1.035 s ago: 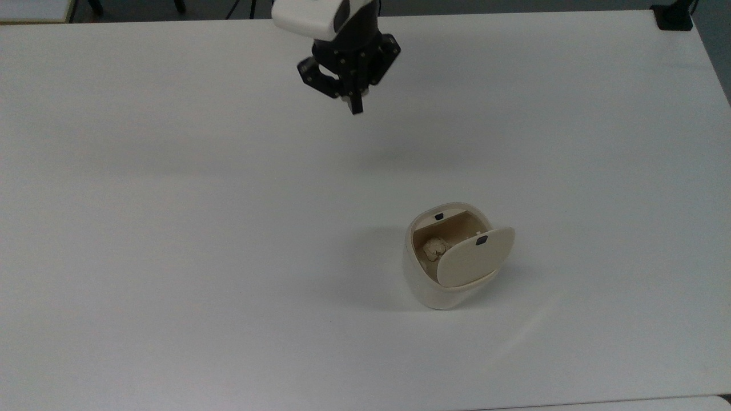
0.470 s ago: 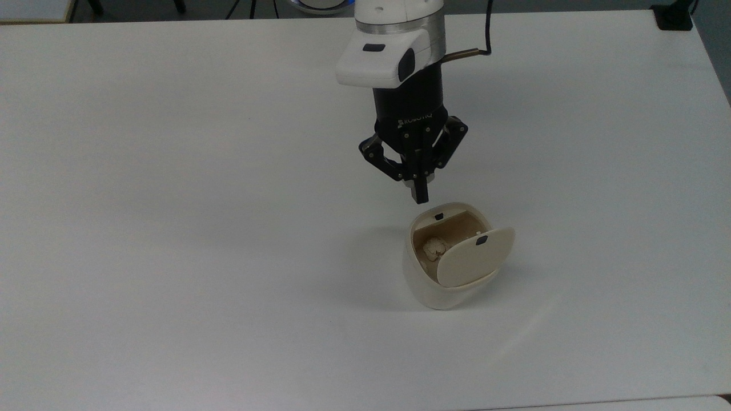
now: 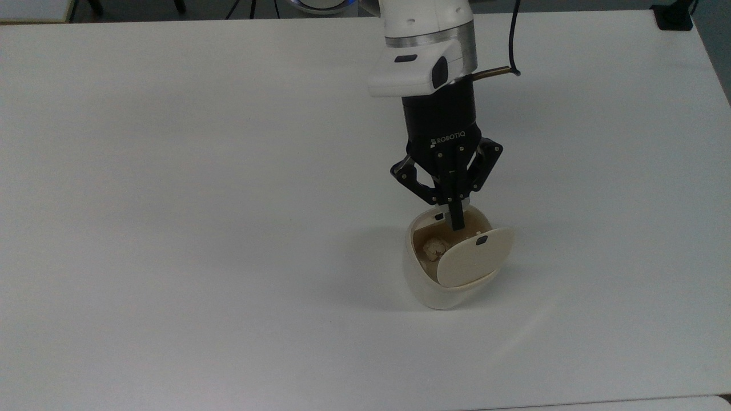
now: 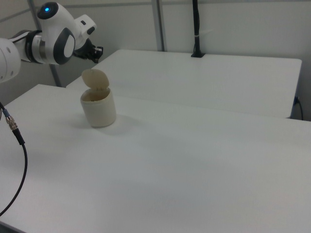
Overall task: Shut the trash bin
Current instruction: 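Move the gripper down toward the open lid of the cream bin, then push the raised lid down with the gripper fingers until it shuts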
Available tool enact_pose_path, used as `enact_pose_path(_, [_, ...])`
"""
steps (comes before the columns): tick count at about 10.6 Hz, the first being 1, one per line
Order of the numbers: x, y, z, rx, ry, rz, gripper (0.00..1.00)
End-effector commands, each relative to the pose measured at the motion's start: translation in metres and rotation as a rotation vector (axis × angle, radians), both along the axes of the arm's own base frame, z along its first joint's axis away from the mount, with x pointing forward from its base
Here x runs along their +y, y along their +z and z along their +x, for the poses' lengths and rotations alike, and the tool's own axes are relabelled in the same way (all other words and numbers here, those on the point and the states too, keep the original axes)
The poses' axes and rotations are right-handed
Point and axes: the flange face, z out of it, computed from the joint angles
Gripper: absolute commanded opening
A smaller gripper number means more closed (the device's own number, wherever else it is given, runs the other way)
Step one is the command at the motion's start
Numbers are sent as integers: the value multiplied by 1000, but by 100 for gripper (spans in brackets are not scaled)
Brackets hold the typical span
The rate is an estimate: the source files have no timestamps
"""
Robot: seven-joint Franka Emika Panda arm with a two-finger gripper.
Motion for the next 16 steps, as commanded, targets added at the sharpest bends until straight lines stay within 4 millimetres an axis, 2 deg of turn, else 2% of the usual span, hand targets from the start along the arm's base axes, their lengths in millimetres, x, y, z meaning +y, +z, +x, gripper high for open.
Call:
enact_pose_path(1, [19,-4,11,-37,-19,39,0])
enact_pose_path(5, [25,-27,16,-9,-14,27,0])
enact_pose_path(6, [32,-31,15,-3,-5,25,0])
enact_pose_path(8, [39,-34,13,2,3,24,0])
enact_pose_path(12, [39,-35,12,17,4,20,0])
enact_pose_path(16, [32,-67,0,248,29,-77,0])
